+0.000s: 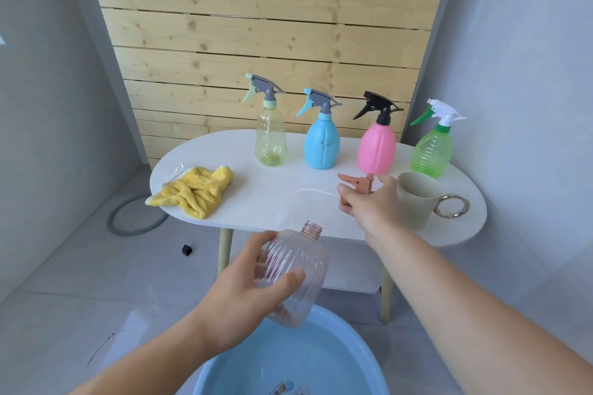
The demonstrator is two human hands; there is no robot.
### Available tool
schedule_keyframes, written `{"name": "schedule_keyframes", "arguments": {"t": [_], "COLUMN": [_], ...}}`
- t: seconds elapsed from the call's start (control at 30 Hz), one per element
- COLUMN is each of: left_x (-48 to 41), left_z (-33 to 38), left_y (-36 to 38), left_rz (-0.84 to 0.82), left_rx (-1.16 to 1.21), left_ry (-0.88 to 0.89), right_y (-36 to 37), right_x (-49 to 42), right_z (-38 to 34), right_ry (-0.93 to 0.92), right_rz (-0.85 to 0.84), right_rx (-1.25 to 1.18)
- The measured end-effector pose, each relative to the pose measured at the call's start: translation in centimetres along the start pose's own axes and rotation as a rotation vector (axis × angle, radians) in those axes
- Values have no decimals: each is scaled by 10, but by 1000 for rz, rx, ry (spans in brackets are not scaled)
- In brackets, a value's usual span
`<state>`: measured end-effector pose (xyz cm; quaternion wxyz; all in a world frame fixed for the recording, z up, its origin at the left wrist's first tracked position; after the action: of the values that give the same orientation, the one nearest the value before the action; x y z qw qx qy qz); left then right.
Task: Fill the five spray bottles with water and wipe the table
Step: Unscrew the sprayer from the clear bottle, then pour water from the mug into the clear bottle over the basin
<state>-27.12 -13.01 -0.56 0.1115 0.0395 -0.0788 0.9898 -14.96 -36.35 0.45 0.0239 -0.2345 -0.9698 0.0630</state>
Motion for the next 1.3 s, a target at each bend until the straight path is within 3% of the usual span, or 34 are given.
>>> {"name": "schedule_keyframes", "arguments": {"t": [0.17,0.33,0.6,0.73,0.87,0.97,1.07,1.2,1.3], "left_x": [-10,-22,-27,-28,-27,-26,-25,-22,-18], "left_z": [-11,-19,-21,-22,-15,-11,-8,-9,-9], "left_y": [1,0,6,14,31,43,54,58,57], "left_rz": [2,16,2,-15,-54,-86,-91,-104,-108], "left_rx": [0,-34,-16,55,168,203,236,221,200], "left_ry": [-18,-5,-6,-8,-16,-13,-9,-3,10], "right_y": [13,17,10,-13,-59,-96,-128,-149,-162], "right_x": [-20,-29,-19,-10,-8,-18,-37,-44,-43], "right_z": [25,33,20,-11,-39,-34,-13,-2,4], "right_ry": [12,-156,-234,-285,-458,-344,-95,46,44], "right_rz": [-78,-140,-166,-38,217,289,160,14,36], "right_rx": [168,495,640,818,902,1092,1136,954,888]}}
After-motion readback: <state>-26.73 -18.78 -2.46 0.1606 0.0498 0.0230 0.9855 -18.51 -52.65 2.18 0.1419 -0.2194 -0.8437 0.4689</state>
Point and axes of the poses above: each hand's wrist, its own x-axis away from the middle knuckle, its own y-axis out of the palm, z = x × y, the point moved 4 cm from there along -x, towards the middle knuckle, and after that the axes turned 10 degrees about x, right-handed, at the moved point
